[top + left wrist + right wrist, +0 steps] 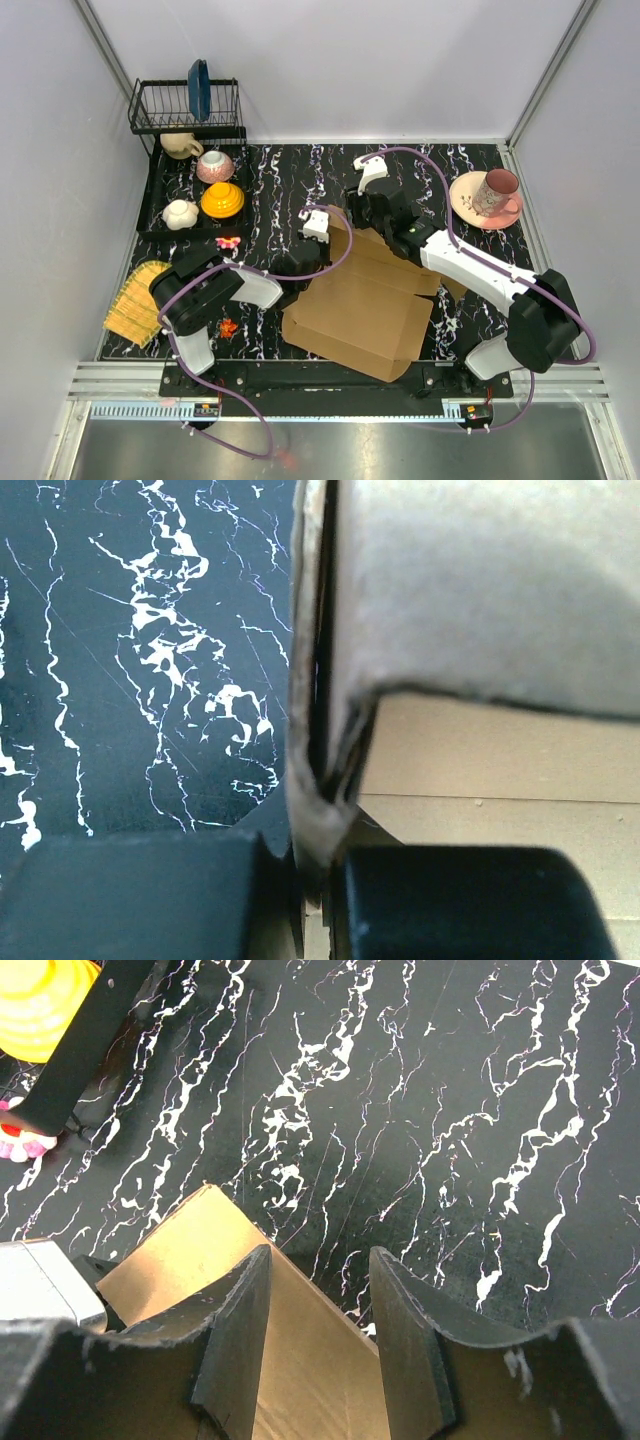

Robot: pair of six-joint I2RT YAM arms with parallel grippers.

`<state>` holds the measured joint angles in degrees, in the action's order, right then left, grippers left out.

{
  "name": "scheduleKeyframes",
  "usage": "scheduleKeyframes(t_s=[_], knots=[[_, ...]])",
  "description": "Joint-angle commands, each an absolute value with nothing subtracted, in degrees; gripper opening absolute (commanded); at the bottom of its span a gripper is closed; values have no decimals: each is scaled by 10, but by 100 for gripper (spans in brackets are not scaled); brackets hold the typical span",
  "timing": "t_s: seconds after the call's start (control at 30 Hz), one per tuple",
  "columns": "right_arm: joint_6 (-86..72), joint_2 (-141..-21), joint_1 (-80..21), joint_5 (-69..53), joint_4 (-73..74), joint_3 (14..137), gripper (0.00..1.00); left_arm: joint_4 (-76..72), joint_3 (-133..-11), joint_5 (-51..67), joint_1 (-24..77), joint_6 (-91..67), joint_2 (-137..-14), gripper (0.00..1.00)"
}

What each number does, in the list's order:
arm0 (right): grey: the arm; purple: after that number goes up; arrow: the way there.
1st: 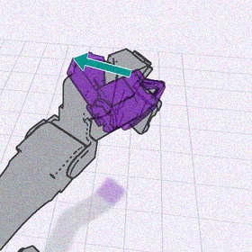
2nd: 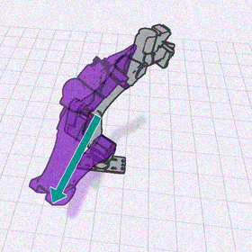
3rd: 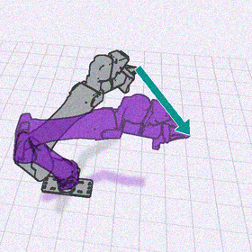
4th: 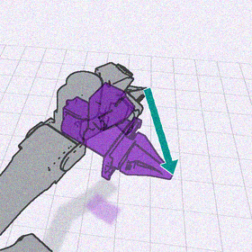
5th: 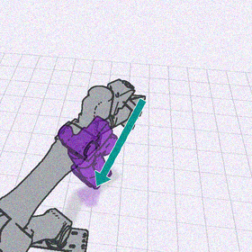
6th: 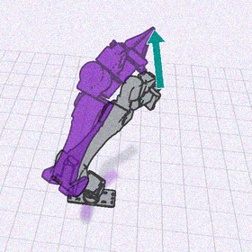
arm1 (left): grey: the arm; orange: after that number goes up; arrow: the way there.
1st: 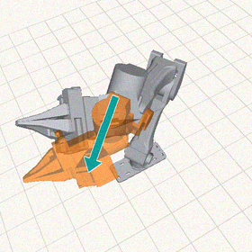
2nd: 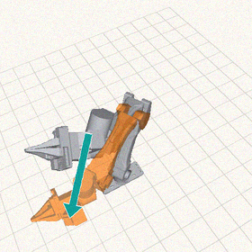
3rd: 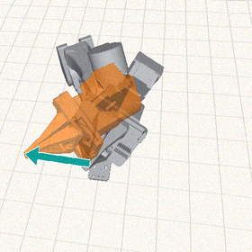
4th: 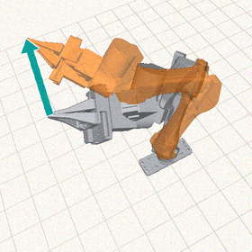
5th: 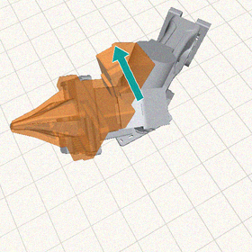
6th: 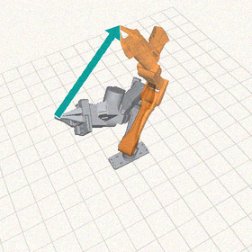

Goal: Fold the paper box

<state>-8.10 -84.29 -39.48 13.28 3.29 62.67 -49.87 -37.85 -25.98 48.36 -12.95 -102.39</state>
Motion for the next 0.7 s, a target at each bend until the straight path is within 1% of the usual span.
scheduleKeyframes(t_s=[0.0,0.23,0.43,0.67], knots=[[-88,-842,-400,118,57,623,50,-538,-386,-305,482,-127,-1025,0],[-112,-795,-399,137,83,653,55,-490,-387,-370,482,-146,-1013,0],[-182,-774,-402,71,79,657,49,-476,-378,-388,483,-179,-1018,0],[-203,-807,-406,57,71,618,47,-462,-379,-393,483,-178,-1014,0]])
